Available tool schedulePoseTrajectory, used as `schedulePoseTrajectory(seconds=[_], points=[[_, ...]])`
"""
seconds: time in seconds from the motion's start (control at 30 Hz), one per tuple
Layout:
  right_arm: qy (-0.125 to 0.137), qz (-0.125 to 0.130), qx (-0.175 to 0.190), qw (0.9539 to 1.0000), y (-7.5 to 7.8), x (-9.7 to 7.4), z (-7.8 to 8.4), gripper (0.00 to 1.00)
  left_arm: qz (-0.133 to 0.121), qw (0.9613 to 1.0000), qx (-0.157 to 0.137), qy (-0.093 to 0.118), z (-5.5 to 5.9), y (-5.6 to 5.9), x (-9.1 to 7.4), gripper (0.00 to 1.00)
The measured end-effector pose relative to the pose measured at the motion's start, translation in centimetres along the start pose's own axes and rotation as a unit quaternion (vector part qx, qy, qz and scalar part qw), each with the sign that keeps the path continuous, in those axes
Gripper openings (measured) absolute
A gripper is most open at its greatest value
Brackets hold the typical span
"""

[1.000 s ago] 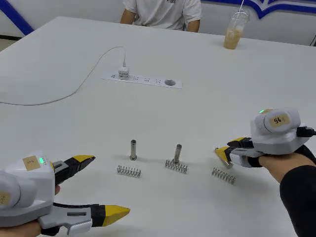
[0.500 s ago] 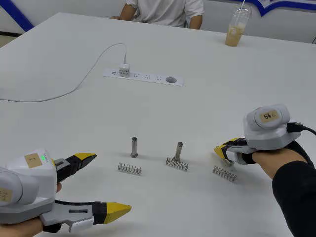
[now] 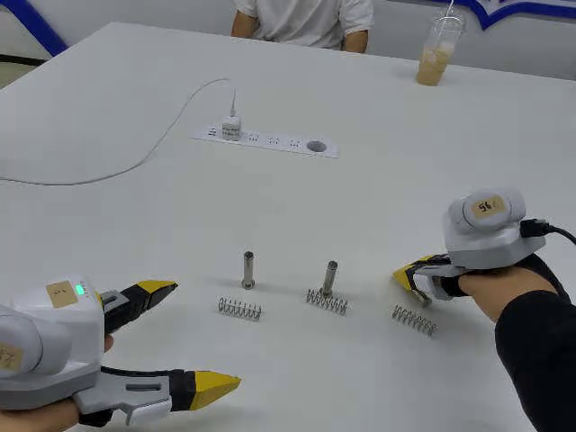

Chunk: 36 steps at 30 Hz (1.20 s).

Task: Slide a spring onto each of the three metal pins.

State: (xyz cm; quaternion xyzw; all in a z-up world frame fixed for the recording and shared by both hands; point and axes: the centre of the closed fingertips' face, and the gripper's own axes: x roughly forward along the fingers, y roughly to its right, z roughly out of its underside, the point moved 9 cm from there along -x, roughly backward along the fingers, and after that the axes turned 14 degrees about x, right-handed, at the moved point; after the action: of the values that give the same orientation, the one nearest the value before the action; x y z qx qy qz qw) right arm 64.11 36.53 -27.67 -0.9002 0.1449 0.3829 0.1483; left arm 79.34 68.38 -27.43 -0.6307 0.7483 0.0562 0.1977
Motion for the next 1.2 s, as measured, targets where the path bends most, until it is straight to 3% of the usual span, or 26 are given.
schedulePoseTrajectory(seconds=[0.57,1.2], points=[[-0.003,-0.002,0.022,0.9997,0.1,-0.2,0.3,0.09,-0.002,1.0,-0.001,0.0,0.0,-0.1,0.0,0.89],[0.041,-0.013,0.041,0.9982,-0.4,-3.4,0.4,0.09,0.0,1.0,0.005,0.005,-0.4,0.1,-0.1,0.89]])
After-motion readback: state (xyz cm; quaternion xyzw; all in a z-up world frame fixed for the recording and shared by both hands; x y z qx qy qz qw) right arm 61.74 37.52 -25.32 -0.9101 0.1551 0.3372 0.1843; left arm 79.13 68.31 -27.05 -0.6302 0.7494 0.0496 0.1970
